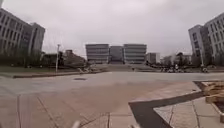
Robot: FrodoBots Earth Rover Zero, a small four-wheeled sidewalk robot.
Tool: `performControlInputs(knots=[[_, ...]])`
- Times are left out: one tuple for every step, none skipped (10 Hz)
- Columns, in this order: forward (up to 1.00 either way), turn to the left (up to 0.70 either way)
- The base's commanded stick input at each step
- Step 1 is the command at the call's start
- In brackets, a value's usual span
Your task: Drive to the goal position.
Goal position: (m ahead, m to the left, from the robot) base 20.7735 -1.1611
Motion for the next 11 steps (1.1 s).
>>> performControlInputs(knots=[[0.70, 0.00], [0.70, 0.00], [0.70, 0.00], [0.70, 0.00], [0.70, 0.00], [0.70, 0.00], [0.70, 0.00], [0.70, 0.00], [0.70, 0.00], [0.70, 0.00], [0.70, 0.00]])
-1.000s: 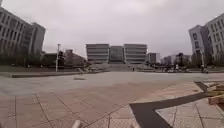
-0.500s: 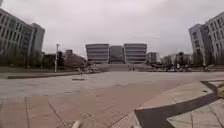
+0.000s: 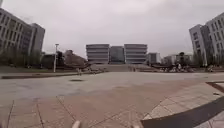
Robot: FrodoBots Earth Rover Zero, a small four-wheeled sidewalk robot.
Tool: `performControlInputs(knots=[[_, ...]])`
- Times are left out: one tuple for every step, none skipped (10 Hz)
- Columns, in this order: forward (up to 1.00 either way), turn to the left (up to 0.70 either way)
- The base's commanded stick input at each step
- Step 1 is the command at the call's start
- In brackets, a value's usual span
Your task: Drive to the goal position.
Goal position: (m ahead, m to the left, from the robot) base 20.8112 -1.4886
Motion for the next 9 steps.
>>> performControlInputs(knots=[[0.70, 0.00], [0.70, 0.00], [0.70, 0.00], [0.70, 0.00], [0.70, 0.00], [0.70, 0.00], [0.70, 0.00], [0.70, 0.00], [0.70, 0.00]])
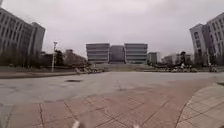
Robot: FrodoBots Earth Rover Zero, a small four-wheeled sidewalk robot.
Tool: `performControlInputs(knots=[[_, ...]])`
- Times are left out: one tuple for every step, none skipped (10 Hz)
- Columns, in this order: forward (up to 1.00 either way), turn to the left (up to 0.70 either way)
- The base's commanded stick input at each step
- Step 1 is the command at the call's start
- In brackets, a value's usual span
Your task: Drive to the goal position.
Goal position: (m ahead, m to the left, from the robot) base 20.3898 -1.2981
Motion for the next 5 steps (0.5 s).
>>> performControlInputs(knots=[[0.70, 0.00], [0.70, 0.00], [0.70, 0.00], [0.70, 0.00], [0.70, 0.00]])
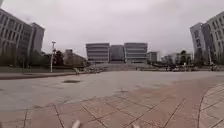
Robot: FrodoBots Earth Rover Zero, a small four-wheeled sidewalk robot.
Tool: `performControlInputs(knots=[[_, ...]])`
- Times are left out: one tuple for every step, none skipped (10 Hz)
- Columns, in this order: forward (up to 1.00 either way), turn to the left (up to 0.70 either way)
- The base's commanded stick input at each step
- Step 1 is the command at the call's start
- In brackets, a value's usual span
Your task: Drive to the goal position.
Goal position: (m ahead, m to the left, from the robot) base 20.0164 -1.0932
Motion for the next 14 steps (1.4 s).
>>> performControlInputs(knots=[[0.70, 0.00], [0.70, 0.00], [0.70, -0.28], [0.70, -0.16], [0.70, 0.00], [0.70, 0.00], [0.70, 0.00], [0.70, 0.00], [0.70, 0.00], [0.70, 0.00], [0.70, 0.00], [0.70, 0.00], [0.70, 0.00], [0.70, 0.00]])
